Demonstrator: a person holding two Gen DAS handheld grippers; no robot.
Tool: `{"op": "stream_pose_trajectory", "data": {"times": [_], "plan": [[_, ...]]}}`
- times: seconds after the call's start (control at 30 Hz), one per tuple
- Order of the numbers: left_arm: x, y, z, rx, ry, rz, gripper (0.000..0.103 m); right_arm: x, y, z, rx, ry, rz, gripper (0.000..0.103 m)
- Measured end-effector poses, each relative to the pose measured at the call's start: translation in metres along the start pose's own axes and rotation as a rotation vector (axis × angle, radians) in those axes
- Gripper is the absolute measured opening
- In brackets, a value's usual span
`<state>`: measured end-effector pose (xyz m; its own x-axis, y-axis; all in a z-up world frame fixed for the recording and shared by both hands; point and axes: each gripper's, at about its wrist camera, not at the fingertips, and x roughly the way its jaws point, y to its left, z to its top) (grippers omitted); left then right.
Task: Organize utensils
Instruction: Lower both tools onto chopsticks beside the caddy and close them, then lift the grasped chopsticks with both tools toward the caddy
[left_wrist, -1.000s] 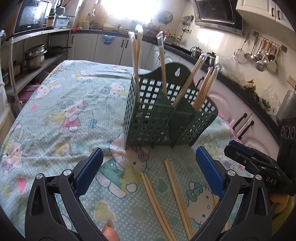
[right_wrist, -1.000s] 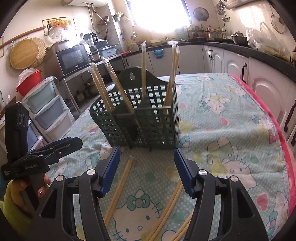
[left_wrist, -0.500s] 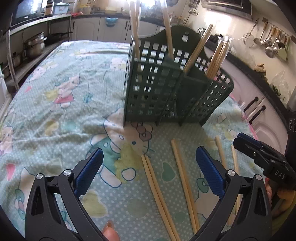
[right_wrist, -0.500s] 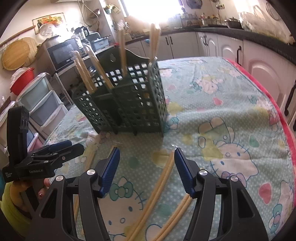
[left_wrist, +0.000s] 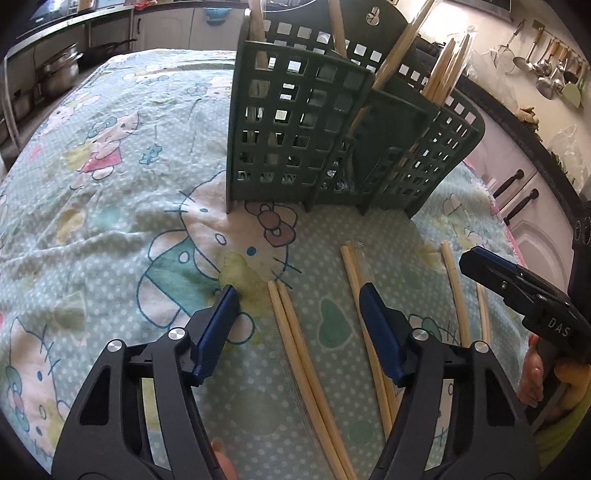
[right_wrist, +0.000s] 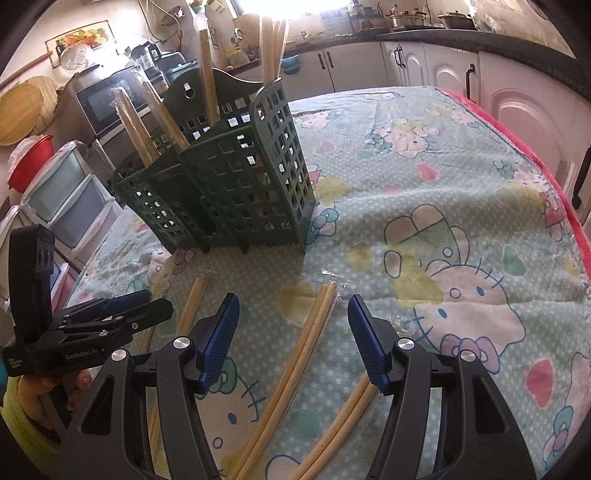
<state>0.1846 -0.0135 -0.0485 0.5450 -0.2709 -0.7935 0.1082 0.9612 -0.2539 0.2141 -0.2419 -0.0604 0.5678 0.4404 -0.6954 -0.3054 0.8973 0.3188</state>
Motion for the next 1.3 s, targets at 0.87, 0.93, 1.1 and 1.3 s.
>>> {"op": "stream_pose_trajectory", "data": {"times": [0.87, 0.93, 1.1, 1.3], "plan": [[0.013, 0.014, 0.011, -0.016, 0.000, 0.057, 0.013, 0.036, -0.011, 0.014, -0.011, 0.091, -0.104, 0.010], [0.011, 0.017, 0.010, -0.029, -0.002, 0.048, 0.012, 0.033, -0.007, 0.015, -0.006, 0.084, -0.061, 0.009], [0.003, 0.020, 0.008, -0.051, -0.011, 0.026, 0.005, 0.018, 0.015, 0.016, -0.044, 0.041, 0.013, 0.008], [-0.024, 0.021, 0.013, -0.061, -0.074, 0.001, 0.004, -0.009, 0.040, 0.025, -0.094, -0.028, 0.071, 0.007]]}}
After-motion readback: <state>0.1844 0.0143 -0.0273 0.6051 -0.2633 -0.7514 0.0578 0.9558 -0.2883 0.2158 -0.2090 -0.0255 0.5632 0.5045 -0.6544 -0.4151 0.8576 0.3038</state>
